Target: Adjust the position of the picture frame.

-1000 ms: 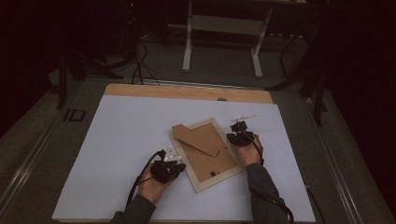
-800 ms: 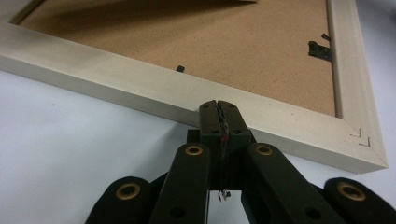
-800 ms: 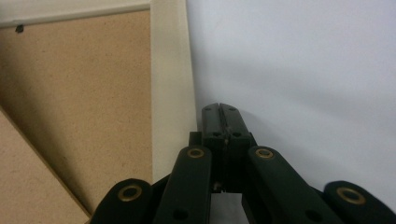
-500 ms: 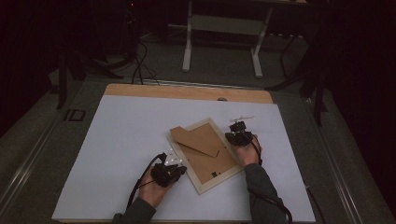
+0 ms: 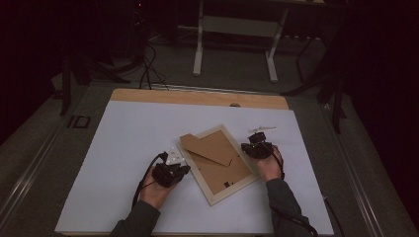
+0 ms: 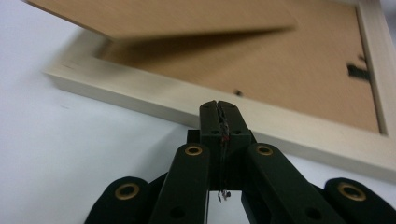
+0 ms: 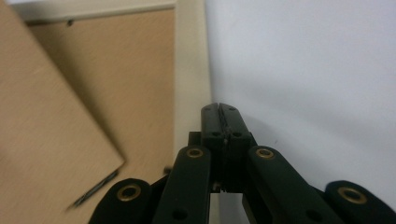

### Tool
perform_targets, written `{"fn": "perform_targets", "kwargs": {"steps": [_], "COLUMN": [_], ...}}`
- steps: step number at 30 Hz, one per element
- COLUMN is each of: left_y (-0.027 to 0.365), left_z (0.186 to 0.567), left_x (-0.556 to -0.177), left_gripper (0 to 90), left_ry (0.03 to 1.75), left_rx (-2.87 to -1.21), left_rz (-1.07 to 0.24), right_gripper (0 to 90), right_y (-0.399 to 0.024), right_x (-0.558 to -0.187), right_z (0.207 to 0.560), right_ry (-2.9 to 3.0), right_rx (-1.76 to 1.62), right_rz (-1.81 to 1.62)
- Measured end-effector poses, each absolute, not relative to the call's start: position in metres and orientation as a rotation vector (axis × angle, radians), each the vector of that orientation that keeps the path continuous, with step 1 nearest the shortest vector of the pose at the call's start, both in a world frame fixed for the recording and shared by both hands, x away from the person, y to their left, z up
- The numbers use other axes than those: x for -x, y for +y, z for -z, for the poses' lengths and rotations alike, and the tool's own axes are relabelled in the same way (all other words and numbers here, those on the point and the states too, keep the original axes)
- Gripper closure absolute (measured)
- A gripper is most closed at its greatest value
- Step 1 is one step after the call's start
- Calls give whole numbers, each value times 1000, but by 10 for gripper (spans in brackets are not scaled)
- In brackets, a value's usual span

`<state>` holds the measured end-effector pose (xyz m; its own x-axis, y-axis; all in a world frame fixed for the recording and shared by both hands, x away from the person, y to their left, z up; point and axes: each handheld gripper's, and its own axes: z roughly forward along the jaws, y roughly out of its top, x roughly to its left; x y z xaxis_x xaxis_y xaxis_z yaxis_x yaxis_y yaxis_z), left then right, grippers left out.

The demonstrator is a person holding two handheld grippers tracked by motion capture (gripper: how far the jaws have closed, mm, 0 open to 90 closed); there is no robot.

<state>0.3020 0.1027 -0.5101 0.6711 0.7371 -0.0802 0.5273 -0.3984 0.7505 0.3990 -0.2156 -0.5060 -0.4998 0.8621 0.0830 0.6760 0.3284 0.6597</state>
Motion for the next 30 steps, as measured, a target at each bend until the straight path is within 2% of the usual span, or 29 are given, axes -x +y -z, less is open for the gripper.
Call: {"fn": "perform_targets", "kwargs": {"steps": [9, 13, 21, 30], "left_y": [125, 133, 138, 142], "left_z": [501, 499, 497, 509], "left_x": [-329, -341, -361, -383], "left_gripper": [900, 900, 900, 900], "left_ry": [1047, 1015, 1003, 1065], "left_rx": [-2039, -2021, -2021, -2037], "left_rz": [-342, -358, -388, -386], "right_gripper": [898, 898, 898, 899], "right_y": [-225, -230, -238, -244], "right_x": [-376, -364, -346, -329], "right_z": [506, 507, 508, 507], "right_ry": [2362, 2368, 2376, 2415], "right_rx": [-1326, -1307, -1292, -1270], "right_rz": [-947, -968, -991, -980]}}
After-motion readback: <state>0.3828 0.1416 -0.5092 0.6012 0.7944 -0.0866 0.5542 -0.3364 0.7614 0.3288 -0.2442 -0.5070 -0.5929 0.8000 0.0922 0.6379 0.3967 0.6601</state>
